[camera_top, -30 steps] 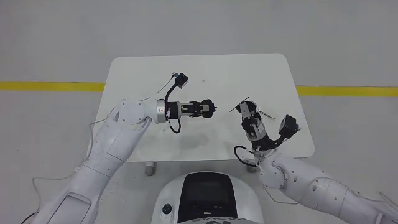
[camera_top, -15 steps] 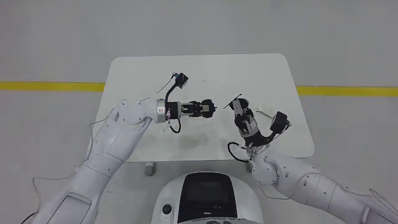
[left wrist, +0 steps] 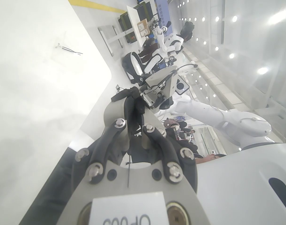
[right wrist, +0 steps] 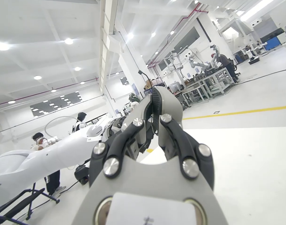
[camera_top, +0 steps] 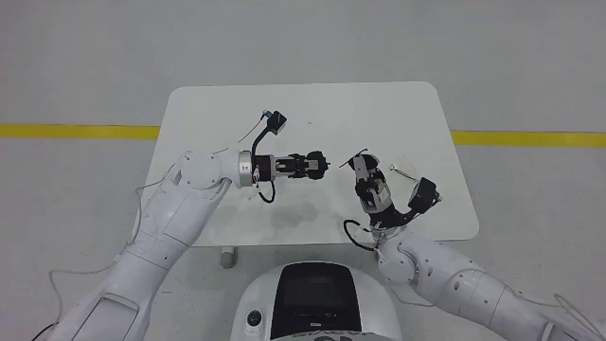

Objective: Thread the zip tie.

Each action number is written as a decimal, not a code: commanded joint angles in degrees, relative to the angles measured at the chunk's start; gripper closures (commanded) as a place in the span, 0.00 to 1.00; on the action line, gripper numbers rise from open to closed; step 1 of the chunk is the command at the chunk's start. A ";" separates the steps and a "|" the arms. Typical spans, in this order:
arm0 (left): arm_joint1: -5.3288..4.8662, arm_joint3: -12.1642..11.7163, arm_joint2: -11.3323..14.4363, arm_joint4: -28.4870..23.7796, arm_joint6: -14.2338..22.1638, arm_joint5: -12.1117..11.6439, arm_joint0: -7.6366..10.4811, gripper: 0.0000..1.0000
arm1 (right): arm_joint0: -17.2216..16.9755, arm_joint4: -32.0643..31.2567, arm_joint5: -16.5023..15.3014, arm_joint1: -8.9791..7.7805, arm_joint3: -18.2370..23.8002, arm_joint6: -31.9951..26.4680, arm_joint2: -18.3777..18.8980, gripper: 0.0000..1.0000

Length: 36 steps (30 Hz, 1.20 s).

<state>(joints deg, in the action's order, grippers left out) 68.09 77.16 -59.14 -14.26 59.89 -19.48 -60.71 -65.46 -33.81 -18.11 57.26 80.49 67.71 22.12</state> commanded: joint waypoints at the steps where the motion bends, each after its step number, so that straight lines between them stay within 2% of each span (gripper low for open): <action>1: 0.00 0.00 0.00 0.00 0.00 0.00 0.00 1.00 | -0.15 -0.68 0.02 0.76 -0.93 0.11 0.55 1.00; 6: 0.00 0.00 0.00 0.00 0.00 0.00 0.00 1.00 | -0.64 -1.79 -0.42 2.83 -3.17 0.66 1.97 1.00; 13: 0.00 0.00 0.00 0.00 0.00 0.00 0.00 1.00 | -1.55 -4.31 -1.37 4.85 -5.21 2.23 4.10 1.00; 36: 0.00 0.00 0.00 0.00 0.00 0.00 0.00 1.00 | -3.47 -11.18 -1.37 8.26 -8.81 6.40 7.42 1.00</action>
<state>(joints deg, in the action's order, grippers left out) 68.09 77.16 -59.14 -14.26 59.89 -19.48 -60.71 -68.89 -44.84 -19.48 65.34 71.98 74.02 29.52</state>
